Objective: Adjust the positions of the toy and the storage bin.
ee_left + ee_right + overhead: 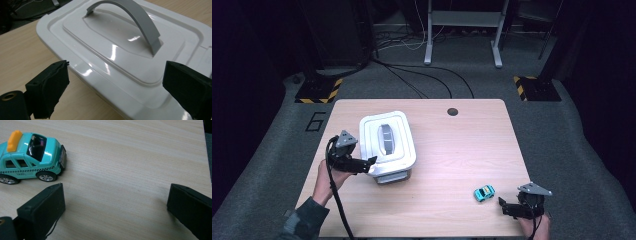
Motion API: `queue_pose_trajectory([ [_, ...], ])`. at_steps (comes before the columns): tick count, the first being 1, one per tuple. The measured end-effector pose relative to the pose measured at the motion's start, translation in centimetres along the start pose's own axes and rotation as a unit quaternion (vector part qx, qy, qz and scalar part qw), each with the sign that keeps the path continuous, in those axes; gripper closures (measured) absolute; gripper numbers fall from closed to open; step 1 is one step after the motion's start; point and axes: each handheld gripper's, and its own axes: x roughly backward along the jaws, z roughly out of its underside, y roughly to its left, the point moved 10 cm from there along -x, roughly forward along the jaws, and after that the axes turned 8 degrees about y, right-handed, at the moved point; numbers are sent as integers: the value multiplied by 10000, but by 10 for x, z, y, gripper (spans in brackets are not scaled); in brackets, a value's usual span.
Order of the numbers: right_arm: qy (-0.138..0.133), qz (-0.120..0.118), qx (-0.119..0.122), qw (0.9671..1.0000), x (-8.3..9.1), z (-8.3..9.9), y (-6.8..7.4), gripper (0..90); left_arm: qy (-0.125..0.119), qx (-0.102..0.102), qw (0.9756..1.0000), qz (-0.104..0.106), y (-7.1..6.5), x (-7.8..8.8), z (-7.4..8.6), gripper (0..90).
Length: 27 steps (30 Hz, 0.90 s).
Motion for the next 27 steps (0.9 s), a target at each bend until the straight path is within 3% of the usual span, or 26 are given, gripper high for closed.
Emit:
queue_pose_trajectory([
  [4,0,-11,9,10000,0,0,0,11,193,-70,9998,-37,10,-8,1,65],
  [7,-2,-7,19,10000,0,0,0,11,117,96,9999,5,17,-7,7,56],
  [11,-2,-7,19,10000,0,0,0,11,125,136,9998,43,18,-6,14,57],
  [14,-2,-7,19,10000,0,0,0,11,235,76,9994,257,11,-7,22,105],
  [16,-2,-6,18,10000,0,0,0,11,175,115,9988,438,5,-7,24,119],
  [21,-2,-6,19,10000,0,0,0,11,102,147,9979,630,-3,-11,20,138],
  [27,-1,-6,18,10000,0,0,0,11,133,-8,9983,572,-8,-13,15,132],
])
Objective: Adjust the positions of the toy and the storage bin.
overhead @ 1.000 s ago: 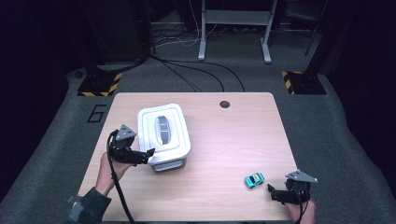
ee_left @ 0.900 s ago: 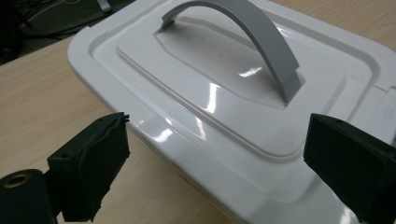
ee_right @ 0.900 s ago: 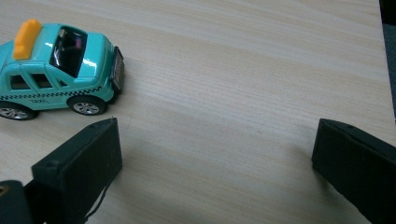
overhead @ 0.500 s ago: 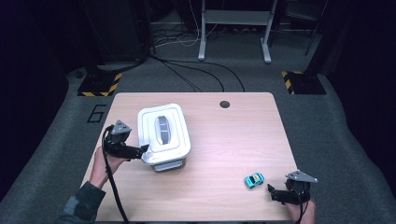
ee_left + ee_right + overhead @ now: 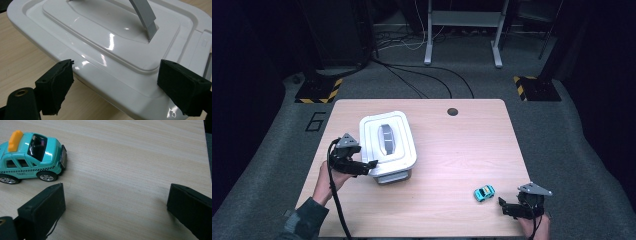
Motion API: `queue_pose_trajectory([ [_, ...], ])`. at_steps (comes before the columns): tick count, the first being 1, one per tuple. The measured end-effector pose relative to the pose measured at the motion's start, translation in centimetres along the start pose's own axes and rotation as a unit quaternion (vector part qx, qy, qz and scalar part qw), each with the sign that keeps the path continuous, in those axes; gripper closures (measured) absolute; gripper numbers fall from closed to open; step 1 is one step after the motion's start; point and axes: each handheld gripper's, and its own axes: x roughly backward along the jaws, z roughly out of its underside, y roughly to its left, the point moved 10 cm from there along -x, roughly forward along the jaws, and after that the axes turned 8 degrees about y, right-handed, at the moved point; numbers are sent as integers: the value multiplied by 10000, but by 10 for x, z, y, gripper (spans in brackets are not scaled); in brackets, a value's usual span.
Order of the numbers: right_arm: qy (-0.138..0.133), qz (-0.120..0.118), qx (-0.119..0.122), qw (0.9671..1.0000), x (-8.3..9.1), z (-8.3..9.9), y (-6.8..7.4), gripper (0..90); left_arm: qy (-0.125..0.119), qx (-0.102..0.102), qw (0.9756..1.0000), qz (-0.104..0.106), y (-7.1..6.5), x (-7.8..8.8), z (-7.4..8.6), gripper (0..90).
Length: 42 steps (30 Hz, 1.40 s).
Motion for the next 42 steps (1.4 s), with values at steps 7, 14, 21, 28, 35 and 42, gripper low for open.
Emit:
queue_pose_trajectory([
  [7,-2,1,0,10000,0,0,0,11,101,-92,9999,-85,-1,-1,-4,125],
  [14,-3,-7,-2,10000,0,0,0,11,-120,10,9993,-361,-1,4,-36,68],
  [21,-2,-9,-1,10000,0,0,0,11,-8,-81,9993,-354,-9,-16,-70,68],
  [28,-16,-12,9,10000,0,0,0,13,243,119,9981,-556,-7,-41,-89,207],
  [35,-28,-26,3,10000,0,0,0,14,282,81,9964,-793,-4,-44,-87,261],
  [42,-20,-19,5,10000,0,0,0,15,243,-108,9970,-727,-11,-44,-88,313],
])
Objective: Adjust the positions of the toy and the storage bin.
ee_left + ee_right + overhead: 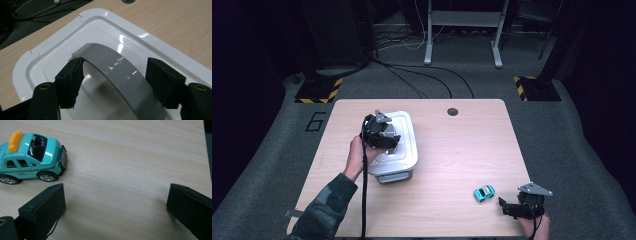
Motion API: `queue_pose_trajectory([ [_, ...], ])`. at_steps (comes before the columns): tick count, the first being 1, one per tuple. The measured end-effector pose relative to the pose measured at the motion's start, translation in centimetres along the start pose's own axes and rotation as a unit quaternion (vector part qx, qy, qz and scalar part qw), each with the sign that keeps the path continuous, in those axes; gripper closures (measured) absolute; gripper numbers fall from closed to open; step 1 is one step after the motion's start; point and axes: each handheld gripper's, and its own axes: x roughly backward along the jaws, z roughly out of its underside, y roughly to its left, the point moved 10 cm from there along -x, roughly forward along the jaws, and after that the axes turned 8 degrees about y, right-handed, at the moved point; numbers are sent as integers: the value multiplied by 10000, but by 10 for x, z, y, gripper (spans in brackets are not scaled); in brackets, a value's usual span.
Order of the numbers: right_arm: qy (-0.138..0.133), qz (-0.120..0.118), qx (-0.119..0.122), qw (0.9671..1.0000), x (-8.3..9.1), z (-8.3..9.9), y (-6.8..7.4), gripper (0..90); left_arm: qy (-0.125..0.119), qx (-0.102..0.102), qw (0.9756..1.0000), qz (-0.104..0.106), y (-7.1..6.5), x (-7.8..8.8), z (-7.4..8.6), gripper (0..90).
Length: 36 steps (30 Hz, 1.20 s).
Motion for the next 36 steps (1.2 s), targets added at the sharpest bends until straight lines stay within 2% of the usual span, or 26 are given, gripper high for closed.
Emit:
queue_pose_trajectory([
  [1,1,1,-3,10000,0,0,0,15,-48,10,9998,172,-3,-1,-1,337],
  [2,0,1,-1,10000,0,0,0,15,83,-42,9993,361,-10,-7,3,483],
  [9,-2,-7,6,10000,0,0,0,16,-24,-94,9992,395,-16,-9,0,509],
  [15,-7,-7,6,10000,0,0,0,16,-139,-156,9969,754,-21,-10,-1,566],
  [18,-8,-7,3,10000,0,0,0,16,-140,-378,9946,951,-25,-10,-2,574],
  [19,-8,-7,3,10000,0,0,0,16,-140,-378,9946,951,-25,-10,-2,572],
  [21,-7,-8,4,10000,0,0,0,16,-97,-461,9949,895,-24,-9,-2,566],
  [22,-9,-5,0,10000,0,0,0,16,-78,-505,9956,789,-23,-9,-2,553],
  [24,-11,-8,5,10000,0,0,0,16,-2,-524,9973,506,-20,-8,-3,466],
  [26,-11,-8,2,10000,0,0,0,16,-63,-444,9986,285,-16,-6,-8,364],
  [28,-11,-6,3,10000,0,0,0,16,-134,-386,9991,58,-13,-4,-12,359],
  [30,-11,-7,3,10000,0,0,0,17,-144,-403,9991,-48,-13,-6,-15,380],
  [32,-12,-6,1,10000,0,0,0,17,-112,-566,9983,-97,-16,-7,-17,464],
  [33,-12,-6,1,10000,0,0,0,17,-128,-585,9981,-163,-18,-8,-18,464],
  [35,-14,-7,-2,10000,0,0,0,17,-154,-848,9956,-366,-18,-8,-19,468],
  [36,-17,-6,-9,10000,0,0,0,18,-157,-903,9950,-407,-18,-8,-19,472],
])
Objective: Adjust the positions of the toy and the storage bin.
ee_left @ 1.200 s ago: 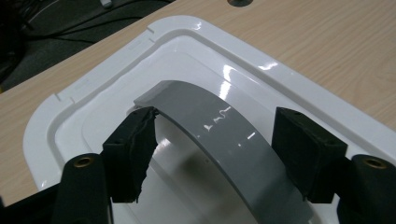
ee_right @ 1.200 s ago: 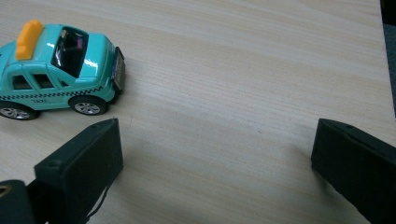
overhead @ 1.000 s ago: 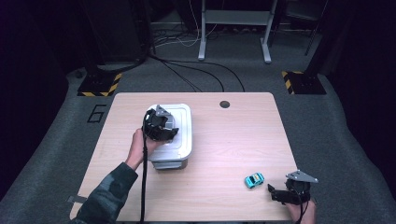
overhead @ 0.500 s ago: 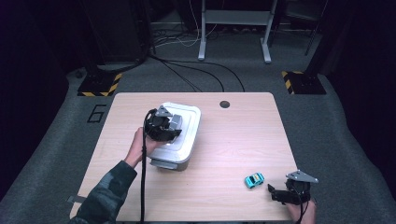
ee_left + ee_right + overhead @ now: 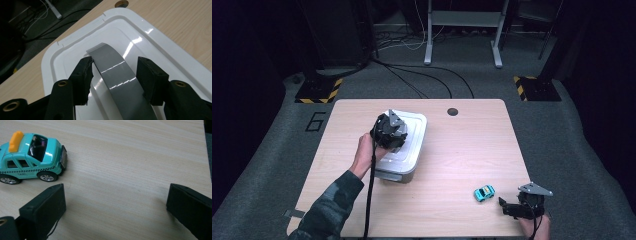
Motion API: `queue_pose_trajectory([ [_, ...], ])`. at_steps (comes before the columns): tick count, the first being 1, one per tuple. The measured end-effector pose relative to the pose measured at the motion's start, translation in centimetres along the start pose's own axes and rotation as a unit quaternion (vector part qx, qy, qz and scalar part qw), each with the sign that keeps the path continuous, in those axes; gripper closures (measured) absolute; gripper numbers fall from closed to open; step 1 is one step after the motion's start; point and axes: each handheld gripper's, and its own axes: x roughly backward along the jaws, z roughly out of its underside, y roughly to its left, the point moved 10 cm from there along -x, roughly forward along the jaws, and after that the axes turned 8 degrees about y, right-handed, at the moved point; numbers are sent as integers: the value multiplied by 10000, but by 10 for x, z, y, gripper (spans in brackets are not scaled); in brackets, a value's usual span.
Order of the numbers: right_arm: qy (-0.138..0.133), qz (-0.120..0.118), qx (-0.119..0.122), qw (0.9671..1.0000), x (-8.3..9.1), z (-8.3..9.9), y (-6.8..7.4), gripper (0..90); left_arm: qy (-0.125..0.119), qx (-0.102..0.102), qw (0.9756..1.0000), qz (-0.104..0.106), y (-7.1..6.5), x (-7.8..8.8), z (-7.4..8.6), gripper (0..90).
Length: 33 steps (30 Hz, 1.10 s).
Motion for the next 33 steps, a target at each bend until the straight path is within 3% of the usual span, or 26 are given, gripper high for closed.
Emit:
queue_pose_trajectory([
  [7,-3,-1,2,10000,0,0,0,18,-75,102,9998,177,5,-1,3,513],
  [9,-3,-2,2,10000,0,0,0,18,-120,250,9980,569,2,-3,5,578],
  [15,-4,-1,3,10000,0,0,0,18,-272,178,9965,774,-3,-3,3,613],
  [17,-5,-1,3,10000,0,0,0,19,-341,127,9944,989,-6,-3,1,626],
  [19,-2,-7,13,10000,0,0,0,20,-501,89,9899,1323,-11,-4,-1,639],
  [20,-2,-8,18,10000,0,0,0,20,-563,96,9860,1566,-14,-4,-2,646],
  [23,-6,-13,27,10000,0,0,0,21,-610,-4,9820,1790,-20,-3,-4,658],
  [24,-6,-13,28,10000,0,0,0,21,-602,-93,9823,1770,-20,-3,-5,658],
  [26,-2,-13,26,10000,0,0,0,21,-447,-150,9877,1489,-18,-5,-4,619],
  [29,-6,-12,27,10000,0,0,0,21,-278,-191,9928,1150,-17,-8,-3,574],
  [32,-5,-11,28,10000,0,0,0,21,-247,-209,9952,918,-18,-11,-3,659],
  [33,-5,-11,28,10000,0,0,0,21,-287,-181,9948,955,-19,-11,-4,659],
])
